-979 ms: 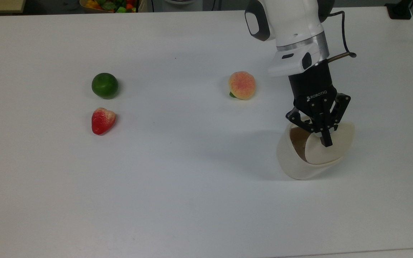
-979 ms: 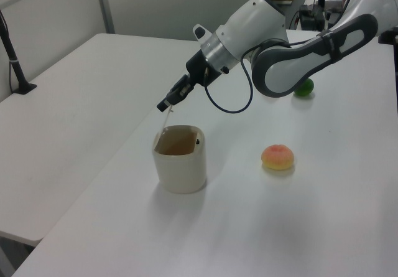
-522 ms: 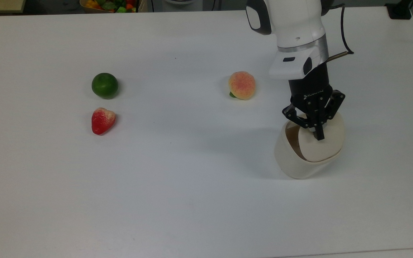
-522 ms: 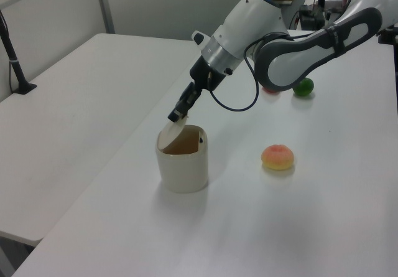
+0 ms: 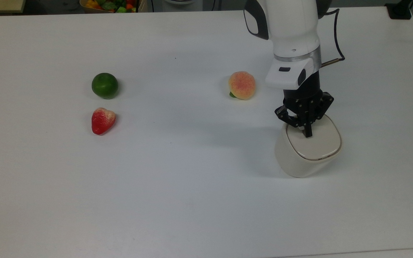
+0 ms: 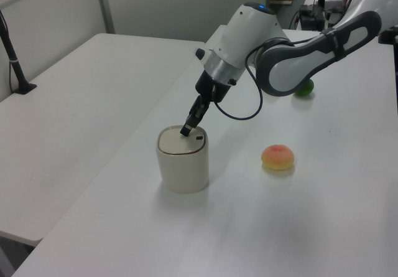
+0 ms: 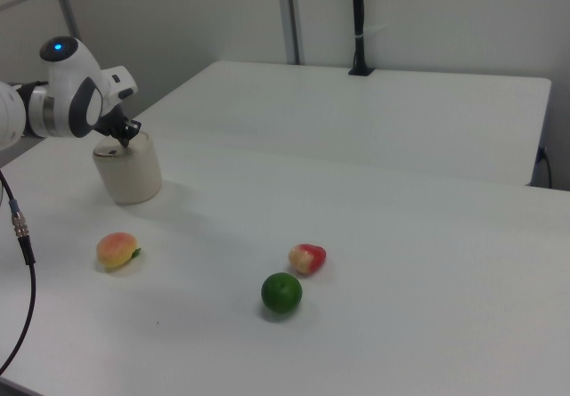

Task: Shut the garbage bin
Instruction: 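Push the lid down with the gripper until it shuts on the bin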

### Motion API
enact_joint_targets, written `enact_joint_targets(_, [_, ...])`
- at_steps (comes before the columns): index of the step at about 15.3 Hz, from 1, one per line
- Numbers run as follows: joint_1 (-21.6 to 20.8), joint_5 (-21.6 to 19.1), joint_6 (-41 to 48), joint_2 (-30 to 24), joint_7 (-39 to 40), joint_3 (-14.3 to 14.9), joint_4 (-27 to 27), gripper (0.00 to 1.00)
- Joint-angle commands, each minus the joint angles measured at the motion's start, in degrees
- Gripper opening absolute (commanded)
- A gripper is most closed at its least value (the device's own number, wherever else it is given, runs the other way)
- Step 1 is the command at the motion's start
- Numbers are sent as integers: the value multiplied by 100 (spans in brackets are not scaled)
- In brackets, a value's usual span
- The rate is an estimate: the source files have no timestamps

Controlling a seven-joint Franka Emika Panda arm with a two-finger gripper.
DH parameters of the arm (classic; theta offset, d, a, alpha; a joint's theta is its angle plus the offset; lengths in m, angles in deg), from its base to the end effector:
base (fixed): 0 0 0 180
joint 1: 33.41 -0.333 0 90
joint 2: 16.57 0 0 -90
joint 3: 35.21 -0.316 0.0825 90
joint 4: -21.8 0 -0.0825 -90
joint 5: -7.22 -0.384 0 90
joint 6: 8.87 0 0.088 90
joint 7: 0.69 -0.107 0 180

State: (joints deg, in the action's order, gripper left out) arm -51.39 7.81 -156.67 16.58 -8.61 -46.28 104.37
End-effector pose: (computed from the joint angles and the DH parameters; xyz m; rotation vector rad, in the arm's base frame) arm 0.6746 0.3375 0.4222 -2.7528 -0.4362 -0.7354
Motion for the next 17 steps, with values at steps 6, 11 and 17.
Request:
enact_joint_targets(6, [75,29,498,-327,-96,-247,294,0])
enact_joint_targets(11, [93,29,541,-371,-105,-405,294,0])
enact_joint_targets(17, [137,29,840,-485,-96,-572,329,0])
